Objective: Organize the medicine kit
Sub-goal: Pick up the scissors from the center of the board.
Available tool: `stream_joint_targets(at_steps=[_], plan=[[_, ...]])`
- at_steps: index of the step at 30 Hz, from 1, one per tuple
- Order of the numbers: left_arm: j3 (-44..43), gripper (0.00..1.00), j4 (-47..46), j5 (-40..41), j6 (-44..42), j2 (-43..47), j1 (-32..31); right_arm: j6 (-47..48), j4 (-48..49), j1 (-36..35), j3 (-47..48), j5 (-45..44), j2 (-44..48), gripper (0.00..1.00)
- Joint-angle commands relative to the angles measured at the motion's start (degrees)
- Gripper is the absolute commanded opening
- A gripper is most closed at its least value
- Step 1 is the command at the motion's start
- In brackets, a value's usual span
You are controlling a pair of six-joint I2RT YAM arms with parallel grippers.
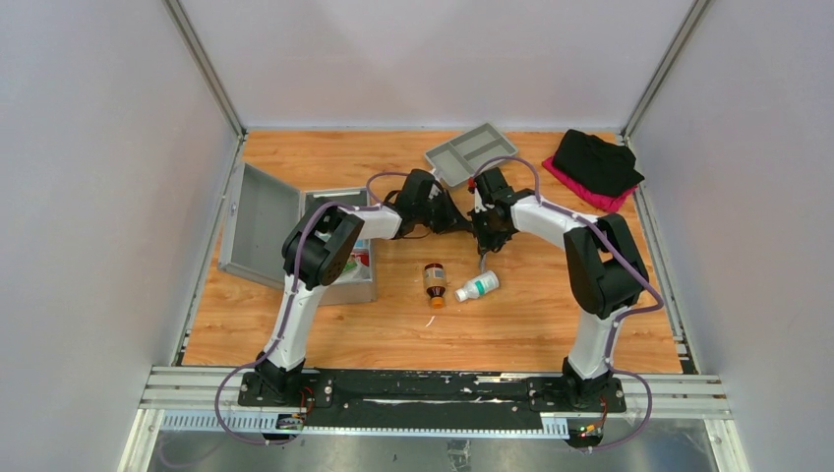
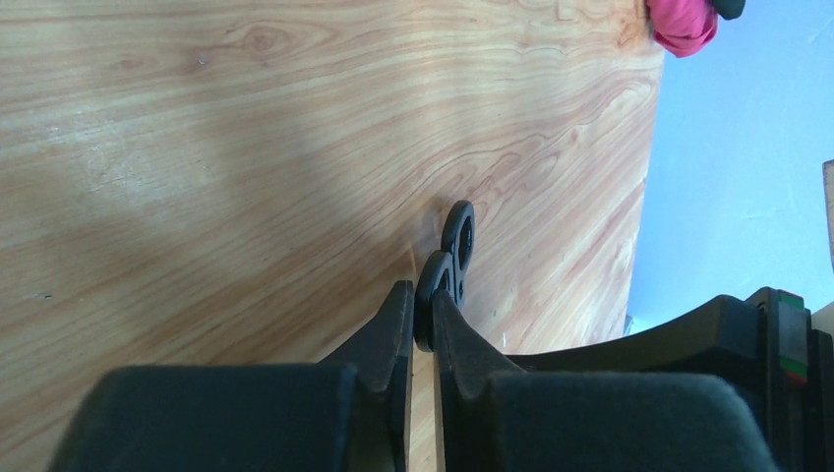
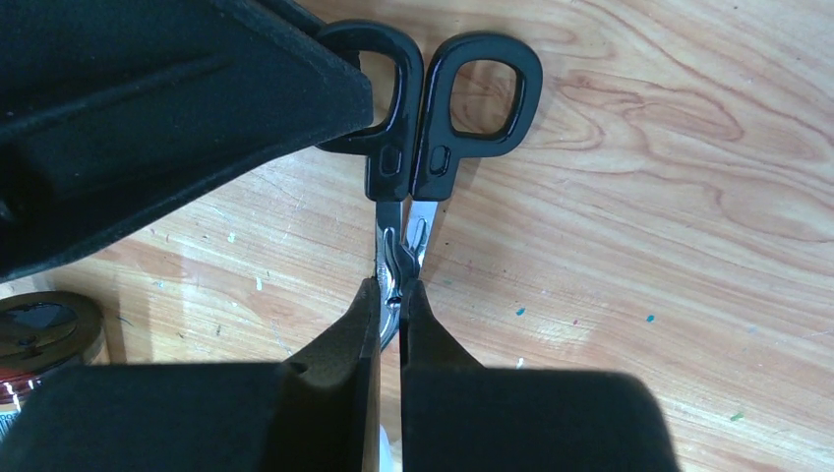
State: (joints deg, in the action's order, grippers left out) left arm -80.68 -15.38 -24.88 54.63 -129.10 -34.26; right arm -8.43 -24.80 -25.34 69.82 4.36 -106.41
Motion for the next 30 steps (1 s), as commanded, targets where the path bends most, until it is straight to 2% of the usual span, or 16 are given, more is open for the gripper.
stream_joint_targets(at_steps=[1,3,6,8,11,12,14,21,24,30], plan=[[-1.55,0.0,-0.1,-0.85,-0.93,-1.37,-0.46,-0.66,-5.44,0.38,-3.99,-2.43,-2.46,0.0],[-2.02,0.0,-0.1,-0.87,-1.08,-1.12,-0.41,-0.81,-5.38,0.39,-3.91,-3.43,-0.93,0.07],[-2.15,0.0,-0.09,-0.54,-1.43,0.05,-0.25,-0.9,-5.43,0.39,-3.58,-5.37,3.91,0.33],[-2.06,0.0,-0.09,-0.17,-1.61,1.12,-0.02,-1.1,-5.96,0.4,-3.15,-7.64,8.04,0.44],[-1.97,0.0,-0.09,-0.16,-2.08,2.93,0.49,-0.9,-9.29,0.38,-0.16,-9.59,14.06,0.53],[-1.94,0.0,-0.09,-0.16,-2.19,3.5,0.6,-0.63,-10.78,0.38,1.24,-10.21,15.81,0.69],[-2.17,0.0,-0.09,-0.21,-2.38,4.56,0.81,-0.45,-13.14,0.38,3.46,-11.74,19.52,0.78],[-1.62,0.0,2.53,0.24,-5.56,12.6,1.98,-1.56,-12.73,0.38,1.06,-20.14,33.0,0.79],[-1.65,0.0,8.74,1.6,-9.65,16.77,3.22,-1.34,-11.32,0.38,-2.64,-20.86,36.56,0.79],[0.62,0.0,23.5,2.86,-17.89,31.92,7.99,-2.25,-10.73,0.4,-7.96,-18.48,40.45,0.79]])
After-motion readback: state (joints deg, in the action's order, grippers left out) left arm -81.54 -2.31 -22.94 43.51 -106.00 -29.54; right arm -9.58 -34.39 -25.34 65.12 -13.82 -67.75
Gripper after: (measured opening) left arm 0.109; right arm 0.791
